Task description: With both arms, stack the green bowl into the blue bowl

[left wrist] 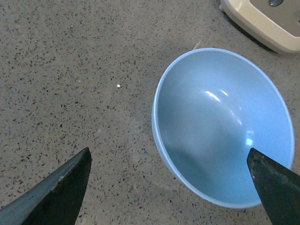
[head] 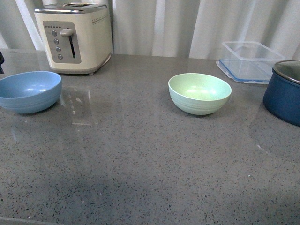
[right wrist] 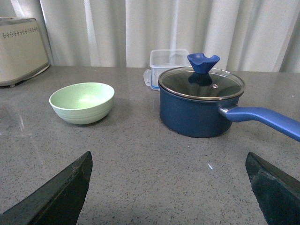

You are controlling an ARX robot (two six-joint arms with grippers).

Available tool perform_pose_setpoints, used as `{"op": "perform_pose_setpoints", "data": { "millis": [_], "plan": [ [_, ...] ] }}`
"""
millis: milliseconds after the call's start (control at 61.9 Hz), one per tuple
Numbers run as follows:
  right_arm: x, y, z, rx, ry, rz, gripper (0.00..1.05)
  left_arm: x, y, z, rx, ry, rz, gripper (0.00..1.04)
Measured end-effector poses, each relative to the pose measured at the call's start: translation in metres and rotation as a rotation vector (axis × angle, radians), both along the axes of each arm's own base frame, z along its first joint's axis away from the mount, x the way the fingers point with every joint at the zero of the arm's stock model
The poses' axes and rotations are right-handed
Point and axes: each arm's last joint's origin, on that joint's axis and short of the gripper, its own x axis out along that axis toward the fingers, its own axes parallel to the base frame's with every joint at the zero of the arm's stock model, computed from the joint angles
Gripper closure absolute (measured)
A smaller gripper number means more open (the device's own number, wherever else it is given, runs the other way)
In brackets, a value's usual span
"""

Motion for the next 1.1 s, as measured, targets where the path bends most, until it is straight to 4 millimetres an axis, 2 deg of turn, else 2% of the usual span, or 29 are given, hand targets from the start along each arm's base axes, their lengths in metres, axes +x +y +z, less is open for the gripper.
{"op": "perform_pose_setpoints", "data": {
  "millis": [372, 630, 905, 1099],
  "plan": [
    [0.000, 0.000, 0.000, 0.000, 0.000, 0.000, 0.10, 0.037, 0.006, -0.023, -0.051, 0.084, 0.030, 0.07],
    [0.000, 0.000, 0.000, 0.000, 0.000, 0.000, 0.10, 0.055, 0.009, -0.032, -0.060, 0.121, 0.042, 0.07],
    [0.000, 0.000, 0.000, 0.000, 0.000, 0.000, 0.10, 0.060, 0.006, -0.038, -0.053, 0.145, 0.054, 0.49],
    [0.000, 0.000, 0.000, 0.000, 0.000, 0.000, 0.10, 0.053, 0.000, -0.042, -0.057, 0.156, 0.055, 0.80]
  ]
}}
